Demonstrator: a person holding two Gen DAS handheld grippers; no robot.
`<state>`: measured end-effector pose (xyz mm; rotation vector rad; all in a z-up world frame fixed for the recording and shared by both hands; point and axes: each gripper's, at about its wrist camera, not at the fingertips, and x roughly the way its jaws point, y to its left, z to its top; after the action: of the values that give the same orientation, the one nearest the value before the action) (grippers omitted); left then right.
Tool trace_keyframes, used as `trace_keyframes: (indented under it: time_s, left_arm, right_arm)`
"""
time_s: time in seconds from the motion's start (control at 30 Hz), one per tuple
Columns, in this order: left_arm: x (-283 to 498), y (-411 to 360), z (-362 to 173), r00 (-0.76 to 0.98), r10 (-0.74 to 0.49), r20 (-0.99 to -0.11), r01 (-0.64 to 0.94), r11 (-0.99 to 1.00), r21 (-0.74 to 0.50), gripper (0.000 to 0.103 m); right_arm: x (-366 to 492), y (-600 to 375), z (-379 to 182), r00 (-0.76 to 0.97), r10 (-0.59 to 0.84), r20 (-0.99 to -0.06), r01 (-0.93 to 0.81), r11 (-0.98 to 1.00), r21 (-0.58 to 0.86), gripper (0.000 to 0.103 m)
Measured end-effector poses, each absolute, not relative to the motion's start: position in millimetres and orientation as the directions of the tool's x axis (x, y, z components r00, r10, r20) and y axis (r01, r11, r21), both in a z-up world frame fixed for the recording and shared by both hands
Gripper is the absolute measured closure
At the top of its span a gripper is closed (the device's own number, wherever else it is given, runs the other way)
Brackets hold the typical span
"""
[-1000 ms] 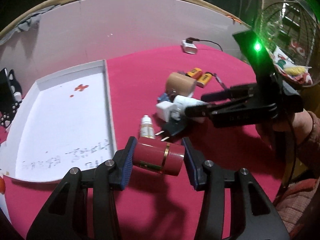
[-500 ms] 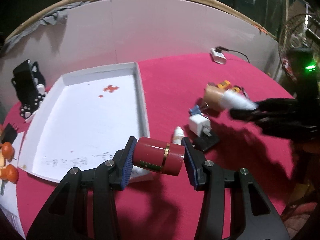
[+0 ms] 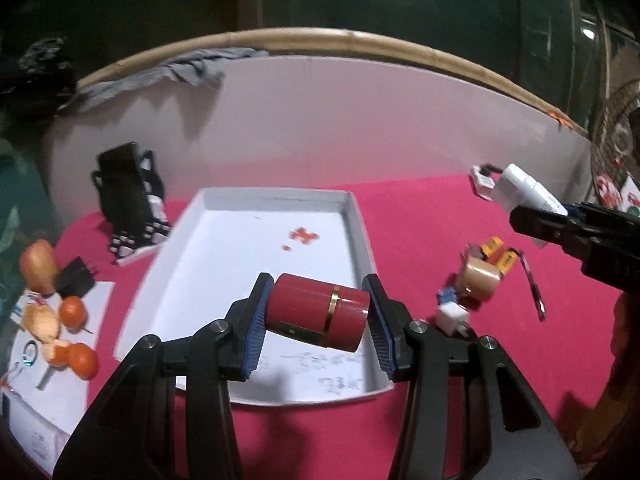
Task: Organize rigid objects
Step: 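Carry the red can over the tray while the right tool grasps the pill bottle, then lower the red can into the tray and open the left tool while the right tool places the pill bottle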
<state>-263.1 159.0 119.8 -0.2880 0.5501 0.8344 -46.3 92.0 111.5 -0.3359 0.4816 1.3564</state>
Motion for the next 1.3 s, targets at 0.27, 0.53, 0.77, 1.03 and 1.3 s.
trace_keyframes:
  time_s: [0.27, 0.53, 0.77, 1.03, 1.3]
  left_arm:
    - [-291, 189, 127, 0.489, 0.669, -0.56, -0.822, 0.568, -0.039, 0.058]
    - [-300, 225, 126, 0.436, 0.693, -0.573, -0.859, 0.51, -0.037, 0.058]
    - [-304, 252, 113, 0.389, 0.697, -0.602, -0.886, 0.462, -0.038, 0.058]
    - [-294, 284, 93, 0.351, 0.674, -0.65, -0.894, 0.448, -0.018, 0.058]
    - [-271, 325, 63, 0.306, 0.615, -0.727, -0.903, 0.43, -0.016, 0.058]
  right_arm:
    - [-67, 120, 125, 0.146, 0.857, -0.495, -0.984, 0.177, 0.017, 0.067]
    - [-90, 149, 128, 0.135, 0.857, -0.497, -0.989, 0.146, -0.018, 0.067]
    - [-108, 170, 129, 0.125, 0.856, -0.501, -0.992, 0.115, -0.05, 0.067]
    - [-125, 196, 121, 0.114, 0.839, -0.531, -0.993, 0.098, -0.059, 0.067]
    - [-129, 241, 91, 0.125, 0.792, -0.598, -0.992, 0.109, -0.064, 0.067]
